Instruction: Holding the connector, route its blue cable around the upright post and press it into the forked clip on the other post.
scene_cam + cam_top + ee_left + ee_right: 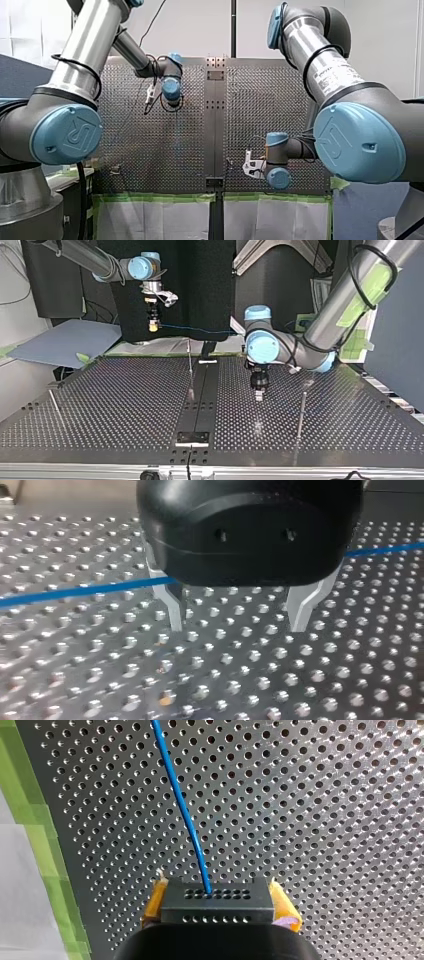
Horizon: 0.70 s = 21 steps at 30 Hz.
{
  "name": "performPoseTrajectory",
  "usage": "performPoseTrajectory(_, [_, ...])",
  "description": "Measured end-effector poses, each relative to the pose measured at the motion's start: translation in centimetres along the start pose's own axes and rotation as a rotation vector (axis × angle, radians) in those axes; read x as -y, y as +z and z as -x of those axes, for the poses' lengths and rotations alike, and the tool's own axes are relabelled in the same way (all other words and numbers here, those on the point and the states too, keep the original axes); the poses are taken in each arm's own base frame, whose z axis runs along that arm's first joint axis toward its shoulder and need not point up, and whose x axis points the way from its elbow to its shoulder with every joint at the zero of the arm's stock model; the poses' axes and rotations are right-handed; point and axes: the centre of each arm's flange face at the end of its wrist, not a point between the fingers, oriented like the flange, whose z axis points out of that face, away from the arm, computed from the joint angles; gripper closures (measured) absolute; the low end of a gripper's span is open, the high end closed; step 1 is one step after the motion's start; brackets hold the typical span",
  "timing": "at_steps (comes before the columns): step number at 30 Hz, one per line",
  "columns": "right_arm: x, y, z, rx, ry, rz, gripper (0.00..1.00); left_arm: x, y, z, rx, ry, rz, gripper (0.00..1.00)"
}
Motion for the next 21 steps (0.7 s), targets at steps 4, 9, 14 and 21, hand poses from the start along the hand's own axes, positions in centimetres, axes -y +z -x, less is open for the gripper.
performPoseTrajectory(4, [0.0,0.0,0.0,-0.001,0.001,0.0,1.0,0.8,0.3,-1.5,-0.023,0.025,0.001,0.02])
performPoseTrajectory(9, [0.0,0.0,0.0,-0.002,0.0,0.0,1.0,1.8,0.9,-3.7,-0.052,0.044,-0.003,0.02])
performPoseTrajectory(14, [0.0,0.0,0.0,0.001,-0.007,0.0,1.0,2.5,1.6,-5.7,-0.077,0.058,0.001,0.02])
performPoseTrajectory(21, [0.0,0.0,0.0,0.001,-0.012,-0.001,1.0,3.5,2.4,-9.2,-0.126,0.082,-0.008,0.02])
